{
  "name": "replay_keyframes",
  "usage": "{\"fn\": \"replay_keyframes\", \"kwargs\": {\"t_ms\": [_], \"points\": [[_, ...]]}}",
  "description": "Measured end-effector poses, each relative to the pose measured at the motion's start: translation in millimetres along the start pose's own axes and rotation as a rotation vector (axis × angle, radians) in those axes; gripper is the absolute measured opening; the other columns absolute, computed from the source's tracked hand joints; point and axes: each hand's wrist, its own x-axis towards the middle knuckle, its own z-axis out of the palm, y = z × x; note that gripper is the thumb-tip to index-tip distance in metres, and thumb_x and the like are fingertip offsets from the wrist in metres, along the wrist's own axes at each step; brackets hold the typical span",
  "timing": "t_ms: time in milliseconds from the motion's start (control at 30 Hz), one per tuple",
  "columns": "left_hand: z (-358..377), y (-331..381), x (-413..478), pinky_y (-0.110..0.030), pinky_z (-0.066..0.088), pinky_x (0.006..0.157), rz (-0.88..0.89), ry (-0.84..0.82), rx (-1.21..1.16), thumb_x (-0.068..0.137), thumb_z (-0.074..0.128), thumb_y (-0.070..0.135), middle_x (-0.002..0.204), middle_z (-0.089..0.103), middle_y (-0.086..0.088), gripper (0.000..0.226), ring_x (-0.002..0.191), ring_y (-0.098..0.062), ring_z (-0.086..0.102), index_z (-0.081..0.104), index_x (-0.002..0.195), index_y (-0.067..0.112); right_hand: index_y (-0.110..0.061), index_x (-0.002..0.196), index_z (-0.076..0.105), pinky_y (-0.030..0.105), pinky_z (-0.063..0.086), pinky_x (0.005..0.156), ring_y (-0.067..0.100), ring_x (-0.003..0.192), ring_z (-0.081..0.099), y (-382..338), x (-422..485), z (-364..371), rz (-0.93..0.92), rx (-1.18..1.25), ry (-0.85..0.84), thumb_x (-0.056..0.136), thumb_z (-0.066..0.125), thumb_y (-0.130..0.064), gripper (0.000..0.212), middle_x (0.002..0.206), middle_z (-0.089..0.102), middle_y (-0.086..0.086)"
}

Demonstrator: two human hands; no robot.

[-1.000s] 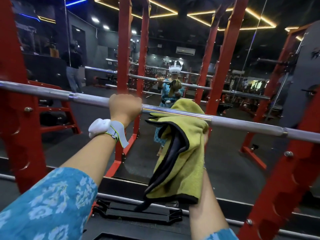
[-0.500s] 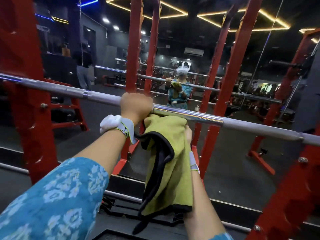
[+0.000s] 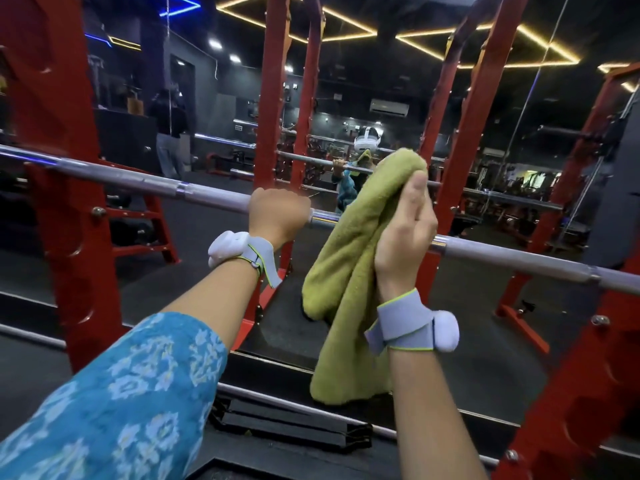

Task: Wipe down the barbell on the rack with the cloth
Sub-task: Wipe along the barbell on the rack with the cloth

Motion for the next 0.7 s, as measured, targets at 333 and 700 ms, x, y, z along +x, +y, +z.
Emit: {"fn": "replay_keyframes", "kwargs": {"t_ms": [333, 700], "points": [[0.6, 2.4, 0.9, -0.034, 0.021, 0.065, 0.034, 0.006, 0.048, 0.067, -0.007, 0.037, 0.085, 0.069, -0.018, 0.085, 0.078, -0.035, 0.061, 0.070, 0.079, 0.005, -0.016, 0.073, 0.065, 0.039, 0.033, 0.078, 0.032, 0.084, 0.058, 89.7, 13.0, 13.9, -0.600, -1.314, -0.027, 0.092, 0.044, -0.044, 0.040, 0.071, 0.062, 0.005], [5.7, -34.1, 1.7, -0.027, 0.037, 0.049, 0.138, 0.185, -0.036, 0.085, 0.035, 0.025, 0.040, 0.052, -0.011, 0.050, 0.038, -0.030, 0.050, 0.052, 0.040, 0.009, -0.014, 0.064, 0.063, 0.040, 0.033, 0.078, 0.032, 0.080, 0.059, 102.3, 4.8, 56.9, -0.715, -1.273, 0.036, 0.093, 0.042, -0.042, 0.045, 0.062, 0.059, 0.005]]}}
